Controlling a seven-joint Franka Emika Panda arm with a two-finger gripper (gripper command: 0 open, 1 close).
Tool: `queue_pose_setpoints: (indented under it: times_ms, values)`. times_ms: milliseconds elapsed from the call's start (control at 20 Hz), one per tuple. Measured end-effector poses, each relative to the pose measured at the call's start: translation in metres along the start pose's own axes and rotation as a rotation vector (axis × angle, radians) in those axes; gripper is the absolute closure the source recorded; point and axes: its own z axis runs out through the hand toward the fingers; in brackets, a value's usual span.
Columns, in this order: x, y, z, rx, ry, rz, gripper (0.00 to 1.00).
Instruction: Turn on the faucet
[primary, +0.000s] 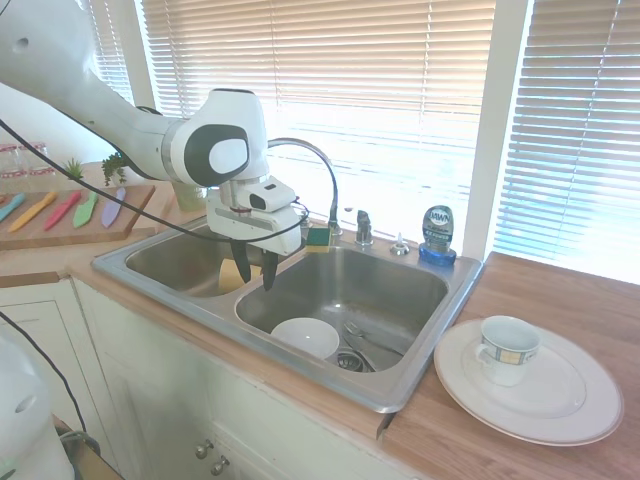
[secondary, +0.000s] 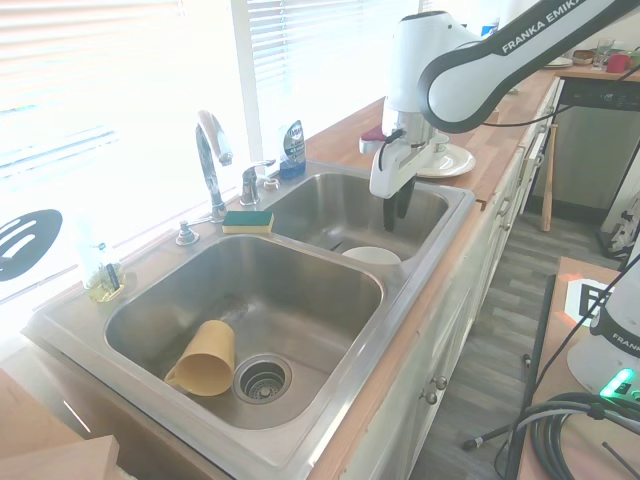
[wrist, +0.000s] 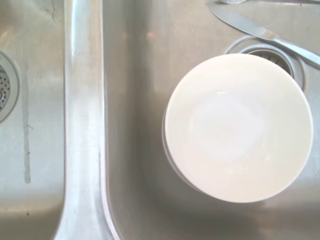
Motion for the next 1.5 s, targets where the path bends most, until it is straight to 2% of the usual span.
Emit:
queue_pose_setpoints:
  times_ms: [800, 1000, 1500]
  values:
    - [0.014, -0.008, 0.003, 0.025, 0.021, 0.006, 1.0]
    - [0.04, -0.035, 0.004, 0.026, 0.054, 0.003, 1.0]
    - [0.133, -0.141, 0.003, 0.06, 0.099, 0.001, 1.0]
